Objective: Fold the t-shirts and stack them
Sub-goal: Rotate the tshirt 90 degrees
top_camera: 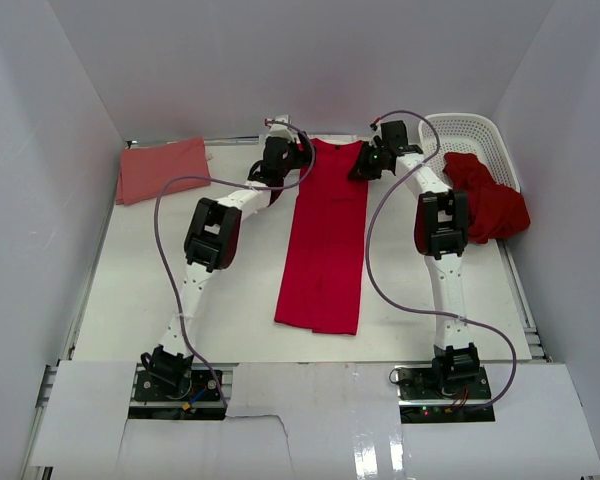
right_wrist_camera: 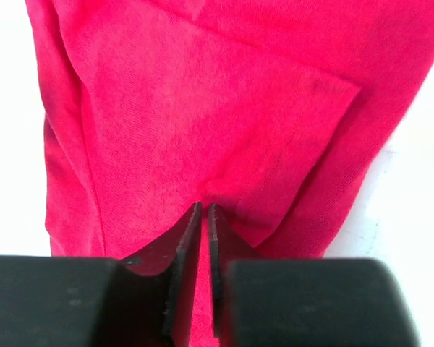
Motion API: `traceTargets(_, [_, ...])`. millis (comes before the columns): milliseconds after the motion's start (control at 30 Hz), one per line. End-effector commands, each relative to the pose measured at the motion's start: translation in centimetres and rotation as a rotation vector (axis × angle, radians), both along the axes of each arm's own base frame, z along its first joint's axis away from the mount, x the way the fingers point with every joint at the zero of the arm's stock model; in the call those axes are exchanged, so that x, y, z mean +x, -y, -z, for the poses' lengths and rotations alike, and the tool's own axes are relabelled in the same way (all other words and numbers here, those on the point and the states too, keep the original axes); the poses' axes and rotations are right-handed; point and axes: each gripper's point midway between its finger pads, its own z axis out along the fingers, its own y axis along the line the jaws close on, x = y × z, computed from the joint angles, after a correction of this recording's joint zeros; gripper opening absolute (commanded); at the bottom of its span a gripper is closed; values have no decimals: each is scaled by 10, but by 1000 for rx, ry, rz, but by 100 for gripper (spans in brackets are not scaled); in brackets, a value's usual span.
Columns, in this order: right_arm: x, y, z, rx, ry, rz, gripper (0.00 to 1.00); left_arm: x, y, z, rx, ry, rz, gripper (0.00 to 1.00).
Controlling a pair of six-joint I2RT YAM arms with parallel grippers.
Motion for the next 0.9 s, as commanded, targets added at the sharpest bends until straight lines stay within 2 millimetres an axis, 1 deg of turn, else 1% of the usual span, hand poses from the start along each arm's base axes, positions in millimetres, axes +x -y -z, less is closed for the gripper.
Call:
traceTargets(0, [19,-4,-79,65,177,-14,17,-16,-20,-132,-26,167,-52,82])
traceTargets(33, [19,-4,-90,74,189,-4,22,-29,-29,-173,-41,202,-65,83])
traceTargets(67, [14,-5,-113,89,225,-12,37,-38,-40,-158,-19,152,-99,84])
traceTargets(100, [10,-6,-125,101,241,-24,44,-47,-47,-162,-18,134,-116,84])
traceTargets(133, [1,-7,-159,117,293,-38,48,-66,-56,-192,-29,138,-126,84])
traceTargets(167, [-9,-8,-169,131,302,-60,48,-77,-62,-192,-23,111,-138,84])
traceTargets(200, [-25,-8,-155,130,257,-67,49,-92,-72,-169,0,39,-180,84])
traceTargets(233, [-46,-8,-190,137,308,-82,49,-109,-73,-158,31,-26,-196,85])
traceTargets(267, [-62,-8,-189,130,294,-91,49,-127,-81,-176,24,-23,-219,85])
traceTargets(300, [-90,-4,-153,96,210,-95,49,-138,-84,-168,25,-60,-238,86])
traceTargets(333, [-116,-7,-180,90,252,-109,49,-156,-95,-132,71,-170,-289,86])
traceTargets(367, [-133,-2,-169,56,226,-95,50,-170,-99,-134,49,-202,-293,86])
traceTargets(400, [-166,4,-129,17,125,-94,57,-181,-97,-123,52,-240,-280,87])
traceTargets(433, [-193,1,-141,10,143,-111,64,-204,-90,-95,74,-326,-250,87])
traceTargets(467, [-209,6,-128,-24,119,-102,66,-218,-87,-87,88,-356,-237,88])
traceTargets(500, [-228,8,-116,-51,98,-107,66,-234,-84,-86,104,-366,-219,89])
traceTargets(533, [-266,12,-94,-82,39,-124,66,-263,-77,-61,171,-424,-200,89])
traceTargets(567, [-283,19,-79,-114,6,-116,66,-278,-76,-52,203,-446,-188,90])
traceTargets(600, [-317,24,-58,-126,-56,-125,66,-303,-71,-48,224,-478,-171,91])
traceTargets(633, [-335,25,-47,-129,-86,-136,66,-318,-72,-38,237,-514,-155,92])
traceTargets(667, [-352,27,-38,-128,-117,-144,66,-340,-77,-13,262,-580,-131,92])
traceTargets(700, [-369,28,-31,-124,-141,-154,65,-353,-78,-4,250,-623,-109,92])
traceTargets(733, [-395,31,-19,-116,-175,-162,65,-367,-78,-3,223,-647,-85,92])
traceTargets(767, [-407,31,-15,-102,-188,-171,65,-386,-81,15,207,-712,-63,92])
traceTargets(800, [-416,34,-13,-101,-197,-165,65,-394,-83,18,201,-727,-58,92])
traceTargets(833, [-423,33,-21,-76,-172,-150,65,-402,-83,11,175,-717,-45,92])
traceTargets(867, [-436,37,-13,-76,-201,-147,64,-412,-88,18,174,-736,-43,92])
